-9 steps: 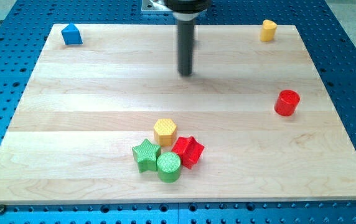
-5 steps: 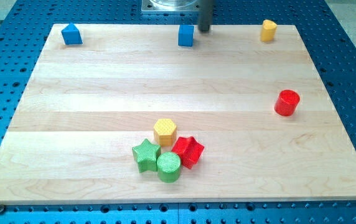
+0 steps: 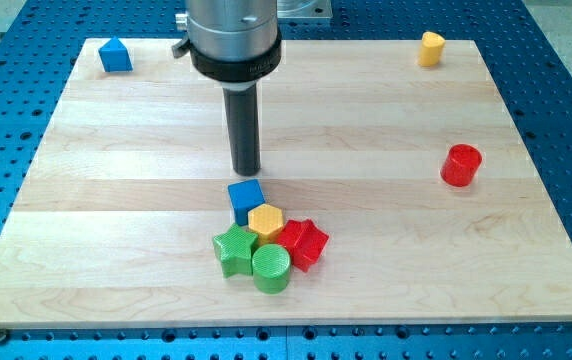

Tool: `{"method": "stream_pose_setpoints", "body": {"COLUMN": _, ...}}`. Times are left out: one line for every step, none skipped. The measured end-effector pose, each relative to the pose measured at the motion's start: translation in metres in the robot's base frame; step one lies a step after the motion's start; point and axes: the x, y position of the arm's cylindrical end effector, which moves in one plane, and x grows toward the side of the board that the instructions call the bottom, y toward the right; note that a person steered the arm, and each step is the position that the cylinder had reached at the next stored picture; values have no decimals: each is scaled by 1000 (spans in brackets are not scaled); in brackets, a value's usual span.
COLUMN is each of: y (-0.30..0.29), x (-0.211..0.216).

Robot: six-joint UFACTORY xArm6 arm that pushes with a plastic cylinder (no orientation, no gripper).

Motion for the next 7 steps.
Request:
{"method": "stream_pose_setpoints", "body": {"y": 80, "x": -16}}
{"method": "stream_pose_setpoints", "body": {"y": 162, "x": -35}}
{"method": "stream_pose_setpoints", "body": {"y": 236, "x": -81}}
{"method": "stream_pose_setpoints", "body": {"y": 306, "x": -134}}
{"method": "stream_pose_setpoints", "body": {"y": 352, "x": -179}}
{"method": "stream_pose_setpoints", "body": {"y": 309, "x": -241}}
{"method": "stream_pose_setpoints", "body": {"y": 205, "x": -201}}
